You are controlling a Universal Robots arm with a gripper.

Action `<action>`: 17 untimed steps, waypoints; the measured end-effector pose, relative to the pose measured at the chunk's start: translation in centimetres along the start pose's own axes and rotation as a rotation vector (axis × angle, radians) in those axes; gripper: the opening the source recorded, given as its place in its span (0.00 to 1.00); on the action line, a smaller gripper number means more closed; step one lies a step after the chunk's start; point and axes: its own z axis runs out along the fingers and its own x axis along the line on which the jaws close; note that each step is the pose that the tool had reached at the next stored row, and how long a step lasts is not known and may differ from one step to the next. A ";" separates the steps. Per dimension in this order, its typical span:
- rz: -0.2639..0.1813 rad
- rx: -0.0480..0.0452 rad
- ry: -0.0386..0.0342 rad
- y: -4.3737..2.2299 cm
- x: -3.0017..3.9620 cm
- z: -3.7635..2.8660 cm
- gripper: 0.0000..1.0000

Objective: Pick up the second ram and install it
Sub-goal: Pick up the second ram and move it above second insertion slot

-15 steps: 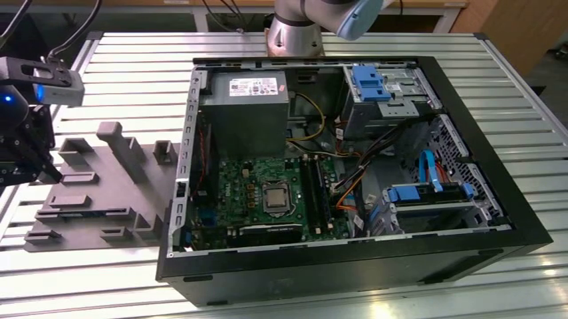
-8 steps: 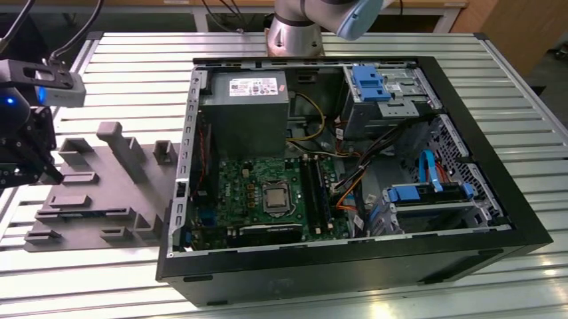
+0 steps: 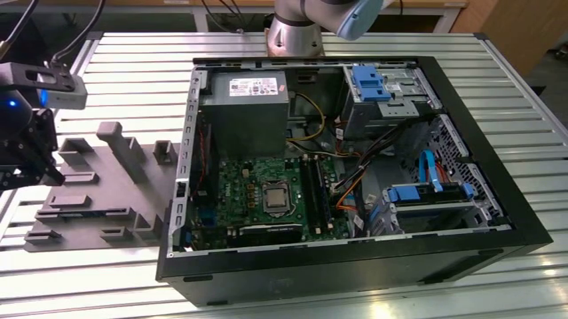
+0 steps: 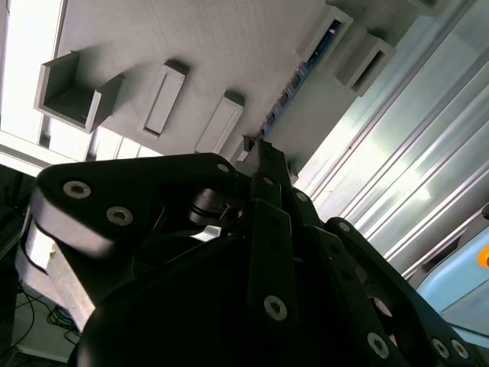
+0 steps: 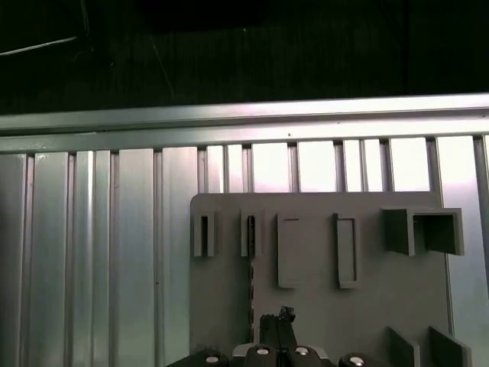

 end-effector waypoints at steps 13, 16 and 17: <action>0.000 0.0000 0.0000 -0.02 -0.01 0.58 0.11; 0.000 -0.0001 0.0001 -0.03 -0.01 0.66 0.11; 0.000 -0.0001 0.0001 -0.03 -0.01 0.68 0.11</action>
